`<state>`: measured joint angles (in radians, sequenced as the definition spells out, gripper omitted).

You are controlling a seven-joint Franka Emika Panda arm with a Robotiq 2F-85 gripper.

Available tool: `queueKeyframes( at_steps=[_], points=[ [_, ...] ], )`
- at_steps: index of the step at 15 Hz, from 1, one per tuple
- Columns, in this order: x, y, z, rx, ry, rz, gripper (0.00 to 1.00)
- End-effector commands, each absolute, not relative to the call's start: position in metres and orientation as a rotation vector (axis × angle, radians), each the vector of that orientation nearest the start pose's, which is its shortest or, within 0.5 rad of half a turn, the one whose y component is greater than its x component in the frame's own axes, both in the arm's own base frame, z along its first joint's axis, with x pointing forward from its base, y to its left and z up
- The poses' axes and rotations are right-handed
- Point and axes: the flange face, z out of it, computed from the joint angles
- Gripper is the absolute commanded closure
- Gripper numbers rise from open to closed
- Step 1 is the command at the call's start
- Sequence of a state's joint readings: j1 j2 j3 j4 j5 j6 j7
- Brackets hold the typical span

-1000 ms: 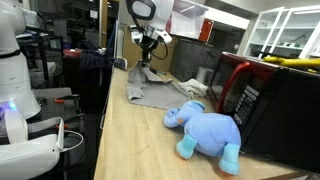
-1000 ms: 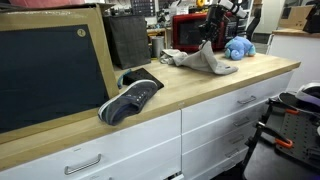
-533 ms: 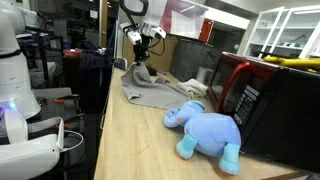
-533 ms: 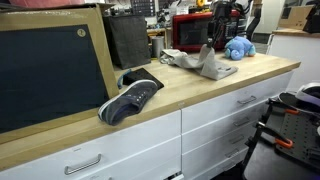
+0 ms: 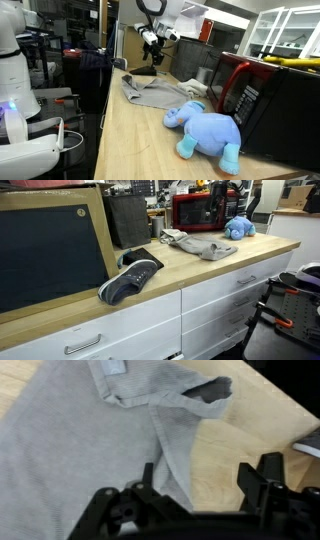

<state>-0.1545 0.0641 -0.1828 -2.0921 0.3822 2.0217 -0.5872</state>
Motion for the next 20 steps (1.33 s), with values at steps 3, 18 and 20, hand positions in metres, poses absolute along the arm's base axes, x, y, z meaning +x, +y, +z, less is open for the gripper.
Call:
queueKeyframes(
  at_steps=[3, 18, 20],
  points=[
    [0.574, -0.202, 0.308, -2.927, 0.087, 0.217, 0.00],
    [0.543, -0.183, 0.302, -2.757, 0.203, 0.742, 0.00],
    [0.536, -0.176, 0.297, -2.744, 0.273, 0.761, 0.00]
  ],
)
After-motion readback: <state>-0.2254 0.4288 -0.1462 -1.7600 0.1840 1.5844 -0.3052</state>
